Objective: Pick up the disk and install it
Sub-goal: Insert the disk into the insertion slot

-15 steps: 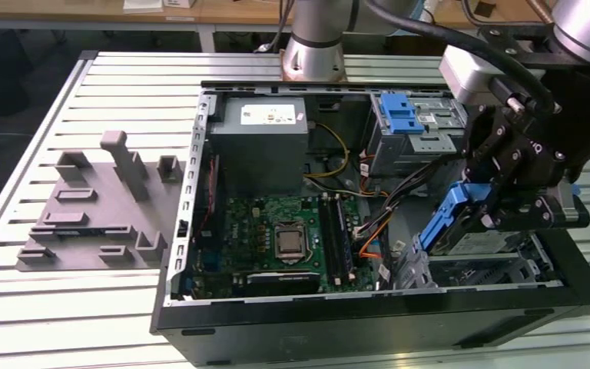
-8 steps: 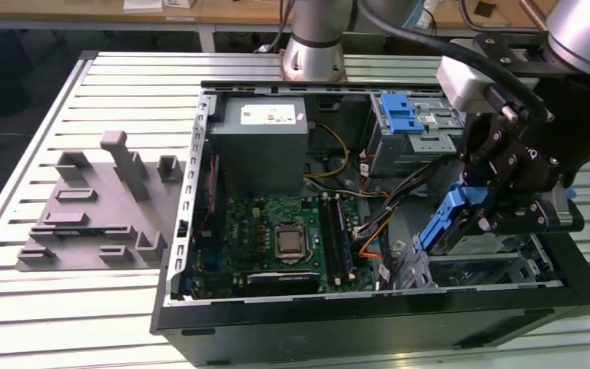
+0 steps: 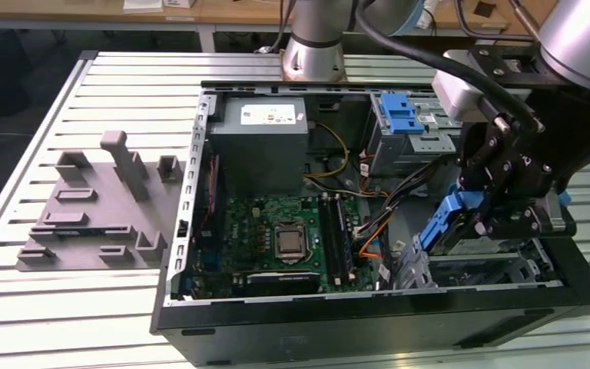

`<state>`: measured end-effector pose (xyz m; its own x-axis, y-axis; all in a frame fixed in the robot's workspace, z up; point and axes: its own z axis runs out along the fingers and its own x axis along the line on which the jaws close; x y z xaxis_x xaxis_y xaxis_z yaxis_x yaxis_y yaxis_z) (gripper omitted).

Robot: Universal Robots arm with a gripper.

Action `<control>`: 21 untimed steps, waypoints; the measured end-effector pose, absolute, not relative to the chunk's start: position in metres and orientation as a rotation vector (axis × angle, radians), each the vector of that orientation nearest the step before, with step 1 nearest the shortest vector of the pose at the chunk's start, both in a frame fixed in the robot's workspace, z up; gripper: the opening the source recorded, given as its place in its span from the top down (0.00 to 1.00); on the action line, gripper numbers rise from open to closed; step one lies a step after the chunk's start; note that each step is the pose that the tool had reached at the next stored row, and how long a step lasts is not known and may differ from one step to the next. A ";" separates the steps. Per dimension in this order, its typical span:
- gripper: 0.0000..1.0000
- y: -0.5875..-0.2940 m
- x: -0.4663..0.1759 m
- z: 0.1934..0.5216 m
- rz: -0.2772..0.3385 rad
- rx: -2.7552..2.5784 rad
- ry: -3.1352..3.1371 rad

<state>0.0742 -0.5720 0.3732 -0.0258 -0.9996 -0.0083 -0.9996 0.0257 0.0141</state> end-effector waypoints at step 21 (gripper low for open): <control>0.64 -0.572 0.074 0.358 -0.025 2.190 -2.247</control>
<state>0.0742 -0.5720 0.3578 -0.0259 -0.9996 -0.0081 -0.9996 0.0257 0.0141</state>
